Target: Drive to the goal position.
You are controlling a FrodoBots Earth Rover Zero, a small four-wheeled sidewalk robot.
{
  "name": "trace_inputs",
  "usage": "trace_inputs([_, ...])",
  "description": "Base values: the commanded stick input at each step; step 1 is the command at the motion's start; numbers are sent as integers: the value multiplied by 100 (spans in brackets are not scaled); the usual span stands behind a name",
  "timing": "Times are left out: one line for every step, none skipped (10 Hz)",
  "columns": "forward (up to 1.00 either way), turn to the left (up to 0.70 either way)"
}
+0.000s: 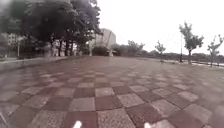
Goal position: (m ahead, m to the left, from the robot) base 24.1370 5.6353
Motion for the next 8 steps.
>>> trace_inputs([50, 0])
trace_inputs([50, 0])
trace_inputs([50, 0])
trace_inputs([50, 0])
trace_inputs([50, 0])
trace_inputs([50, 0])
trace_inputs([50, 0])
trace_inputs([50, 0])
